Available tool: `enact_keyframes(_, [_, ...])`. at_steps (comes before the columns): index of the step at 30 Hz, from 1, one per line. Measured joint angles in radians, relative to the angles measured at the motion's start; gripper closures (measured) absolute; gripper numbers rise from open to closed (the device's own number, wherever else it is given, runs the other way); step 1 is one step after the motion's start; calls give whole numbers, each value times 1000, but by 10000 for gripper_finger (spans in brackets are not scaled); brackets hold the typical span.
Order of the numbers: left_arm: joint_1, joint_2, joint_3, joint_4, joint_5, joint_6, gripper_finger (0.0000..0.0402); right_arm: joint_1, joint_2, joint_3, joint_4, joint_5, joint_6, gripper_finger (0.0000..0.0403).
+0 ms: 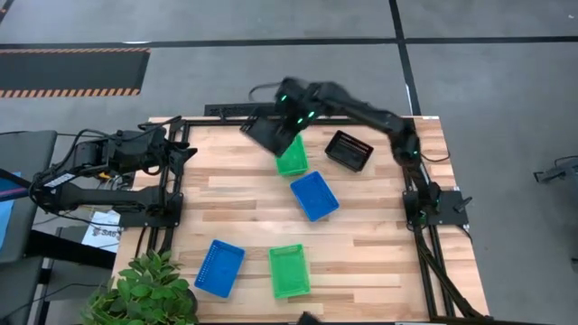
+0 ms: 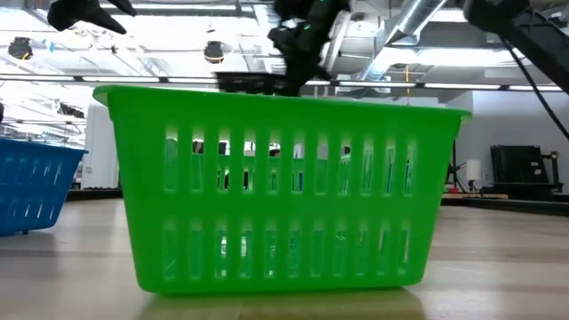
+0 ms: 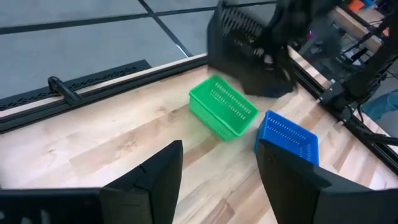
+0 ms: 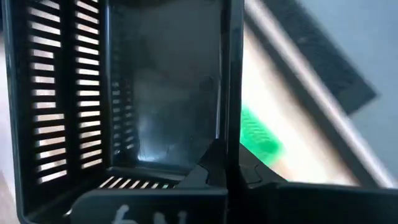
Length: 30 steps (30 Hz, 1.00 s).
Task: Stack baskets by color
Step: Stack the left black bin on the right stacked black bins
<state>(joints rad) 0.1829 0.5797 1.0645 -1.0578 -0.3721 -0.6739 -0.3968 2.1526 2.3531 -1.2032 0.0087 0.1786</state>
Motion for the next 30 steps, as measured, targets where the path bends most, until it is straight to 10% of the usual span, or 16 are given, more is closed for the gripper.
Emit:
enact_keyframes(15, [0,0,0,8,-10,-21,210,-203,-318,-76,-366,208,-77,391])
enact_keyframes(30, [0,0,0,28,-32,-61,210,-305,-729,-736,-89,131,-152,392])
